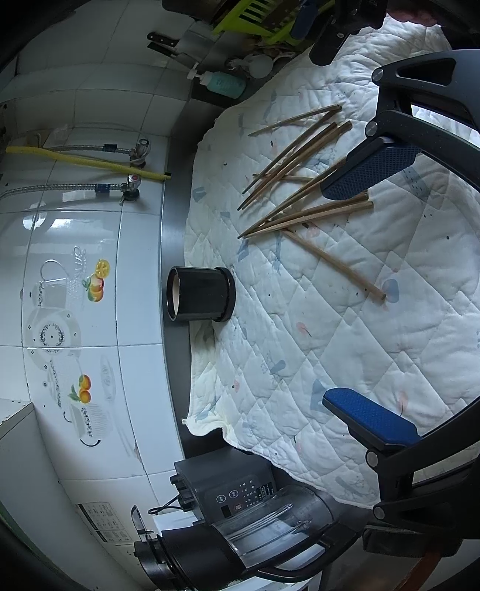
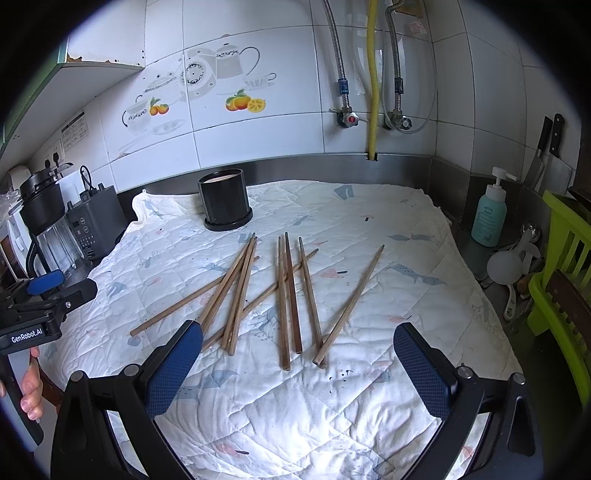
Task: Organize utensils
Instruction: 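Move both tools toward the pile of wooden chopsticks, then close the left tool on one chopstick while the right tool grasps another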
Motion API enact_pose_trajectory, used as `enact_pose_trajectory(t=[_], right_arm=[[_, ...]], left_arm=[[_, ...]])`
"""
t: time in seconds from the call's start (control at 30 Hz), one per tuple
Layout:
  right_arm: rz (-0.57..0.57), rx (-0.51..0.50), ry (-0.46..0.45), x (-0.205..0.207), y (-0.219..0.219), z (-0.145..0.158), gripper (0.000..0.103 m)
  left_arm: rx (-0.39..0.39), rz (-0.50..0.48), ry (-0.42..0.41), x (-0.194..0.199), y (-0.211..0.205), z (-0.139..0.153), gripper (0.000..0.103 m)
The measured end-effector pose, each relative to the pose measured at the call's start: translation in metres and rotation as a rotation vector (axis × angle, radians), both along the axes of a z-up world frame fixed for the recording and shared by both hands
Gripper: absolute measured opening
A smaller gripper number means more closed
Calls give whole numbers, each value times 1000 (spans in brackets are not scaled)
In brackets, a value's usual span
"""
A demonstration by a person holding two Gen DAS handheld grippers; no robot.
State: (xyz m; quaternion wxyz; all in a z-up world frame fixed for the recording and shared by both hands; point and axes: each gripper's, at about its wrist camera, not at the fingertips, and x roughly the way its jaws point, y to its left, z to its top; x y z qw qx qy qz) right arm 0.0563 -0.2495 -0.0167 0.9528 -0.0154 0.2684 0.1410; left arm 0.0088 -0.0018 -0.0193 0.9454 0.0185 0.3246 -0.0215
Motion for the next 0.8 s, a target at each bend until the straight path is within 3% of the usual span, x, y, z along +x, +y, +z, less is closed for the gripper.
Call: enact_pose_trajectory(t=[0.3,0.43,0.67,0.73,0.8], right_arm=[[6,-32,22,5,2,-14,103],[4,-24,39,9,-1,-19,103],[-4,-6,71,16,-10,-29,99],[-8,-5,73,18,-11,-30,99],[-8,0,77,19,-13,-31,99]], left_arm=[[-45,-20,-2,11,4,-21,103],[-16,-50,13,16,-10,-33,94],[-30,-156,52,21,-44,-54,76],[-45,-183,67,23,-53,-59,67],[-42,-196,93,27,-60,-67,64]])
